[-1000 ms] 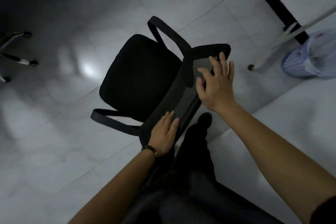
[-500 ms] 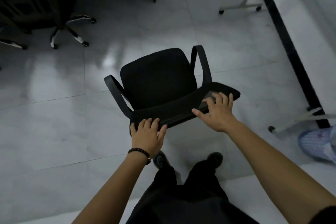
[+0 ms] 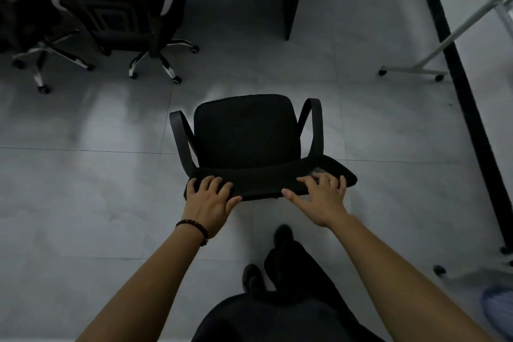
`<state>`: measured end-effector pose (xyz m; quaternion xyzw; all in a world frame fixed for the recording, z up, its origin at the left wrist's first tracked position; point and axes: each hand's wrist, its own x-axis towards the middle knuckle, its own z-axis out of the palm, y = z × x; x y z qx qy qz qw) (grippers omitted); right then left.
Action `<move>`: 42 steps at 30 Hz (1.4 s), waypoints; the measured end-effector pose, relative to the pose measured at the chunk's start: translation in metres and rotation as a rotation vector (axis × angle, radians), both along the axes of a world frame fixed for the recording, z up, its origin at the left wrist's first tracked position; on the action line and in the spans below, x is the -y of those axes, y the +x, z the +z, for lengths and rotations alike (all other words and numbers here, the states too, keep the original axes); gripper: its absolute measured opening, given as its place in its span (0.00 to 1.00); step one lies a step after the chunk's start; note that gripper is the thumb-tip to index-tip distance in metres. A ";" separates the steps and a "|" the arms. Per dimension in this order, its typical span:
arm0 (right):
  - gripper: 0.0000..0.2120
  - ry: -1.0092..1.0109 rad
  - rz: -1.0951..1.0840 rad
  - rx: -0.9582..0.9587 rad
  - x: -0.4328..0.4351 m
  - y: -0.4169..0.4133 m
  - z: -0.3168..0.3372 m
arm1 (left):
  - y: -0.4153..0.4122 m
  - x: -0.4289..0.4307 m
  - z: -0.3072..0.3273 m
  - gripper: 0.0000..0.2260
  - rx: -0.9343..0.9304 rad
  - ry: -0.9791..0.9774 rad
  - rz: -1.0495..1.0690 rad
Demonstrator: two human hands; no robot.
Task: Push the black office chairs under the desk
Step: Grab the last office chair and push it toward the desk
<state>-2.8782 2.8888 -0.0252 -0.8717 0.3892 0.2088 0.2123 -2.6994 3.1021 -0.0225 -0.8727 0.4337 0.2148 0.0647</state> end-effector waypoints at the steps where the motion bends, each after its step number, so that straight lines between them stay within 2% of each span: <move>1: 0.40 0.000 0.008 0.013 0.002 0.016 0.000 | 0.018 0.002 0.000 0.34 0.008 0.005 -0.004; 4: 0.39 -0.022 0.017 0.055 0.007 0.067 0.001 | 0.074 0.011 0.007 0.37 0.034 -0.004 -0.010; 9: 0.38 -0.076 0.028 0.119 0.031 0.153 -0.004 | 0.162 0.040 0.009 0.32 0.026 0.067 0.004; 12: 0.38 -0.110 0.037 0.141 0.052 0.199 -0.004 | 0.205 0.060 0.014 0.37 0.014 0.053 0.027; 19: 0.40 -0.139 0.033 0.130 0.084 0.275 -0.001 | 0.288 0.097 0.014 0.36 -0.002 0.070 0.013; 25: 0.39 -0.168 0.039 0.092 0.106 0.320 -0.004 | 0.346 0.124 0.016 0.44 -0.015 0.053 -0.033; 36: 0.37 -0.206 -0.060 0.065 0.189 0.427 -0.007 | 0.470 0.224 0.014 0.28 -0.046 0.025 -0.127; 42: 0.35 -0.112 -0.117 -0.001 0.258 0.474 -0.003 | 0.516 0.289 0.009 0.27 -0.081 0.020 -0.139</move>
